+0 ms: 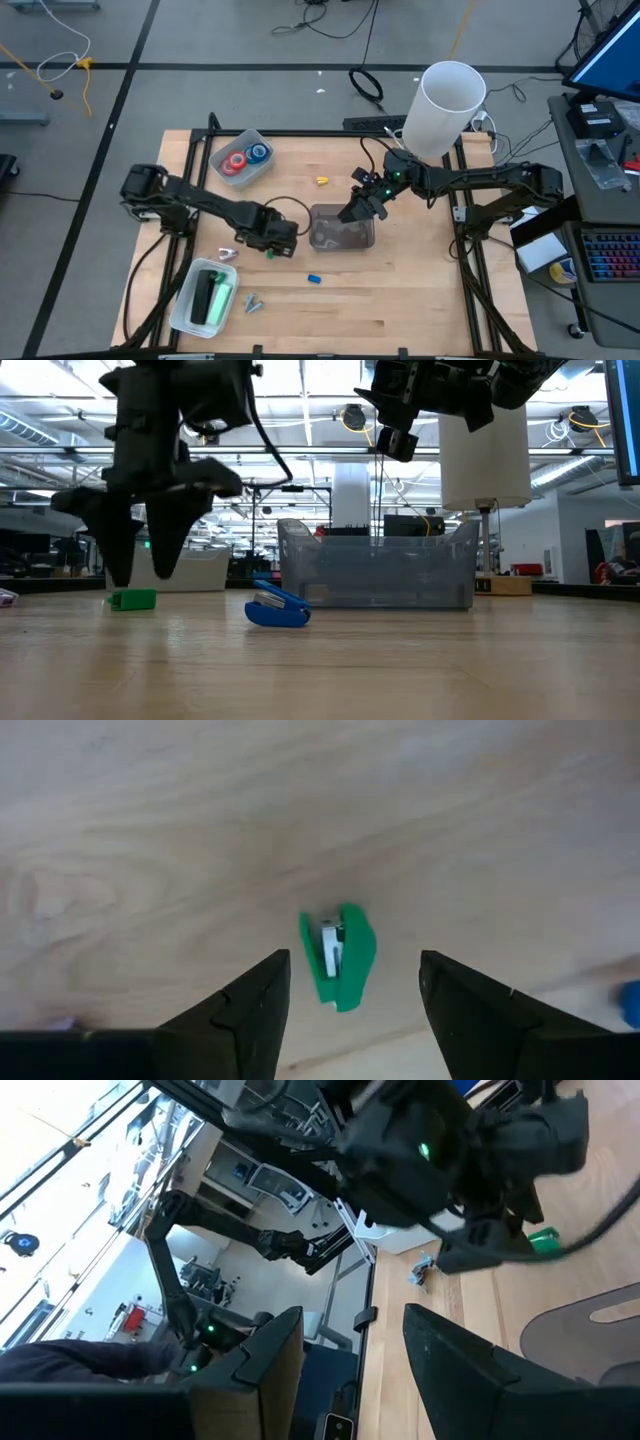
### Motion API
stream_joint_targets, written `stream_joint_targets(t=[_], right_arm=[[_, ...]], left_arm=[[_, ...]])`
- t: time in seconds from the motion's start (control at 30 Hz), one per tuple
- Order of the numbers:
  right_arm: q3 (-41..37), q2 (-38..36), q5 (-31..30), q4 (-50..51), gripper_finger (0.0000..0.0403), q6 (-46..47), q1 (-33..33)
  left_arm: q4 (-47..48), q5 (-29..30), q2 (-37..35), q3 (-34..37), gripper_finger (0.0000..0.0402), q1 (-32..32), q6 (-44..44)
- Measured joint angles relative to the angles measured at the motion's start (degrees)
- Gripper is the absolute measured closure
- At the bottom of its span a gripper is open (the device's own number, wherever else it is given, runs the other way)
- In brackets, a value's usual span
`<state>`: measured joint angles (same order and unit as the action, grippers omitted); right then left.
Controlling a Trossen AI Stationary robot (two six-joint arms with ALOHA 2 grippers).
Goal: Pick and place Stapler, Stapler remover, tape
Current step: Put the small dark green stapler into the white bin
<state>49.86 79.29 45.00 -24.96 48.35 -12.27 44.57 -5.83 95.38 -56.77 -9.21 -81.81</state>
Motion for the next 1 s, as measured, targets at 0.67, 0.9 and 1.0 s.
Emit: stream_joint_targets(t=[0.67, 0.9, 1.0], right_arm=[[0.01, 0.00, -0.16, -0.03, 0.0236, -0.21, 0.00], [0.01, 0.00, -0.27, -0.04, 0.0236, -0.07, 0.00], [0.01, 0.00, -0.36, -0.05, 0.0236, -0.06, 0.00]], left_arm=[[-1.62, 0.52, 7.12, -0.28, 0.0179, -0.59, 0.83], [-1.46, 0.61, 6.46, -0.07, 0.0238, -0.66, 0.89], [-1.16, 1.43, 5.33, 0.09, 0.0291, -0.70, 0.83]])
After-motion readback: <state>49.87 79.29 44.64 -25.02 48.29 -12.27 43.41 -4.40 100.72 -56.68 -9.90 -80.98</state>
